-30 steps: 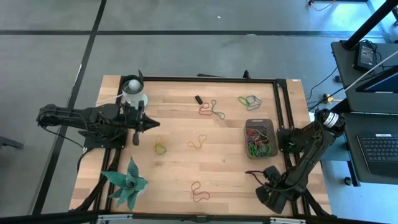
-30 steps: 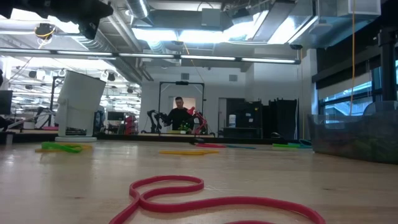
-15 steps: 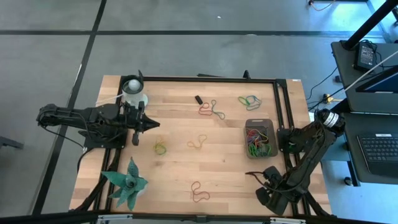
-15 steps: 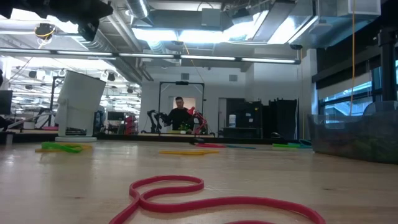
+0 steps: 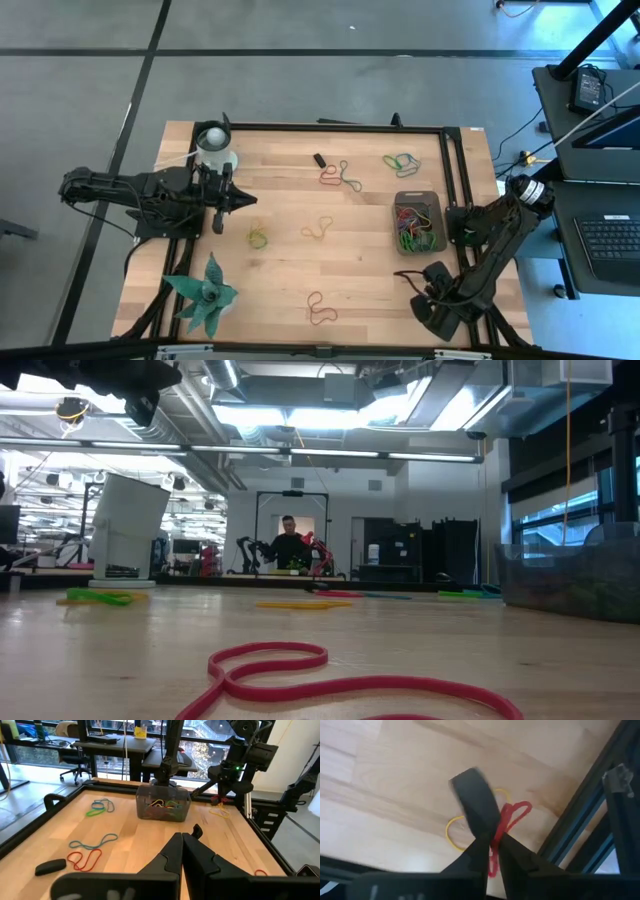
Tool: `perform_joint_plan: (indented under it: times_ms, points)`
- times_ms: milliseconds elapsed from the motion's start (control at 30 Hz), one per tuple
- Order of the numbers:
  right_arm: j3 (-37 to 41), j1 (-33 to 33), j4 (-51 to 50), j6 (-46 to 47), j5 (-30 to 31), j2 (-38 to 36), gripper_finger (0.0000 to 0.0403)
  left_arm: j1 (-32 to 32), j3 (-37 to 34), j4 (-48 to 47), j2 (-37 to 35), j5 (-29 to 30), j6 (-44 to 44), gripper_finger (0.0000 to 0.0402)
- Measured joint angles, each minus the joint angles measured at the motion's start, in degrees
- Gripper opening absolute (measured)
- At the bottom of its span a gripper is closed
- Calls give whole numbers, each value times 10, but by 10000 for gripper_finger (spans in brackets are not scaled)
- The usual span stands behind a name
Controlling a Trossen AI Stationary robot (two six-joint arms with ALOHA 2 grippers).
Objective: Pick and place rubber bands into bin
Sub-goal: Put the black rubber band into the black bin
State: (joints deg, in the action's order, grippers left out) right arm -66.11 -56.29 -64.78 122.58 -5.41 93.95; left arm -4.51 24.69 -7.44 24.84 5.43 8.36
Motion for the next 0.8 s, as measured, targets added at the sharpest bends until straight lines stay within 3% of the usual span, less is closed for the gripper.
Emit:
perform_joint_plan:
  times_ms: [200, 800]
  points:
    - [0, 1, 1, -1, 0, 0, 67, 0, 0, 0, 0, 0, -1, 4]
    - [0, 14, 45, 2, 4, 22, 69, 0, 0, 0, 0, 0, 19, 4]
